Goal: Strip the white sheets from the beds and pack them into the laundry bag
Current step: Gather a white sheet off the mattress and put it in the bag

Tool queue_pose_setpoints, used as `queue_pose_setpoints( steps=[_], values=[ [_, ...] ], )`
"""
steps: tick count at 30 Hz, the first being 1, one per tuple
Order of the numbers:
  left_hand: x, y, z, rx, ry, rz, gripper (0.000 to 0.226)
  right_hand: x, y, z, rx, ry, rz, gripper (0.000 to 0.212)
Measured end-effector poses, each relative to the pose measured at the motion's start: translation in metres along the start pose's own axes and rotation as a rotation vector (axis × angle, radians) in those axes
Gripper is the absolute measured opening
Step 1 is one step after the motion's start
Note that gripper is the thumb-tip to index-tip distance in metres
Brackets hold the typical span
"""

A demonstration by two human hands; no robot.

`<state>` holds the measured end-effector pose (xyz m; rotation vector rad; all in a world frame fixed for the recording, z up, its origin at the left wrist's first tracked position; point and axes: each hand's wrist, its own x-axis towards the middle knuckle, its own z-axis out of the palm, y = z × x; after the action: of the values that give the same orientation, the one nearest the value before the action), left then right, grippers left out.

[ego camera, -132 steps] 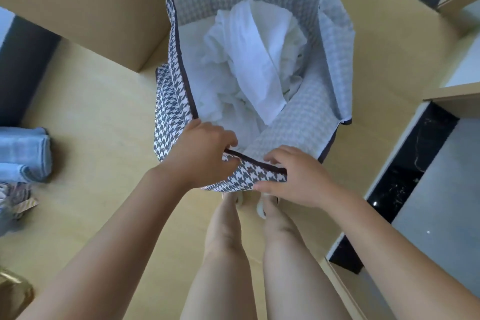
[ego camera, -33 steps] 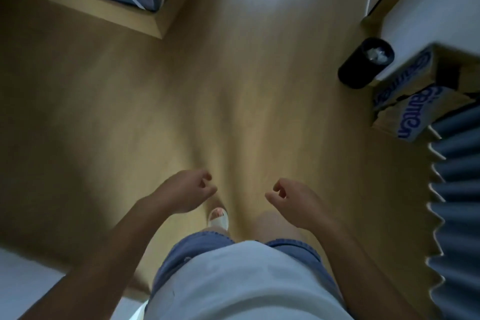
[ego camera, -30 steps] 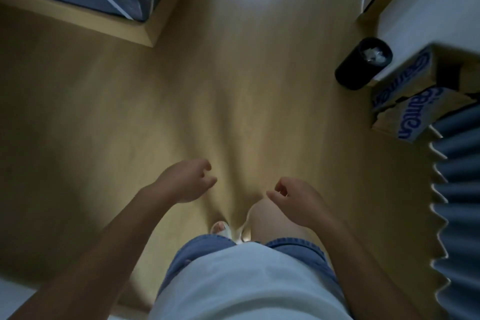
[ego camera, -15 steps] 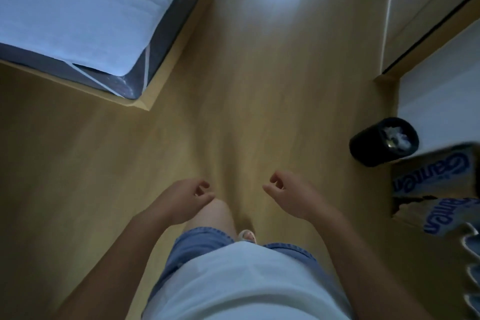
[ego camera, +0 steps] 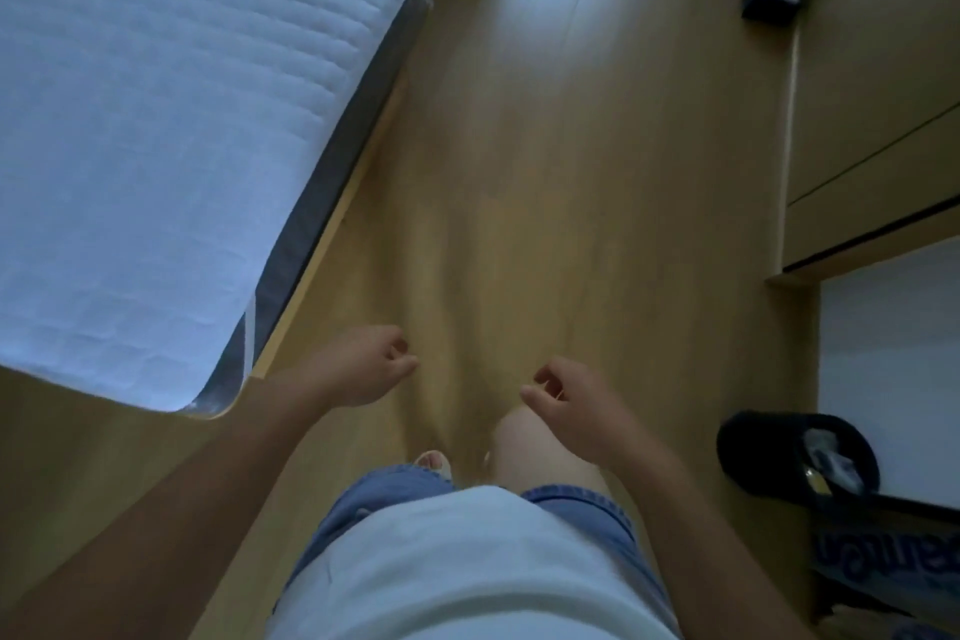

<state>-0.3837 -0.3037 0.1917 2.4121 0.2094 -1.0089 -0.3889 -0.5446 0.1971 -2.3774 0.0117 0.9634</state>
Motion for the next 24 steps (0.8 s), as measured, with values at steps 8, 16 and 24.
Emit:
queue_pose_setpoints(
  steps=[8,16,24],
  values=[
    [0.2,0.105,-0.142,-0.107,-0.038,0.048,0.042,0.211,-0.048,-0.17,-0.012,0.021,0.0,0.021],
    [0.343,0.144,-0.32,-0.323,0.094,-0.024,0.033,0.413,-0.143,-0.348,-0.222,-0.03,-0.113,0.03],
    [0.548,0.172,-0.503,-0.283,0.071,-0.033,0.039,0.635,-0.253,-0.465,-0.289,-0.013,-0.112,0.031]
  ],
)
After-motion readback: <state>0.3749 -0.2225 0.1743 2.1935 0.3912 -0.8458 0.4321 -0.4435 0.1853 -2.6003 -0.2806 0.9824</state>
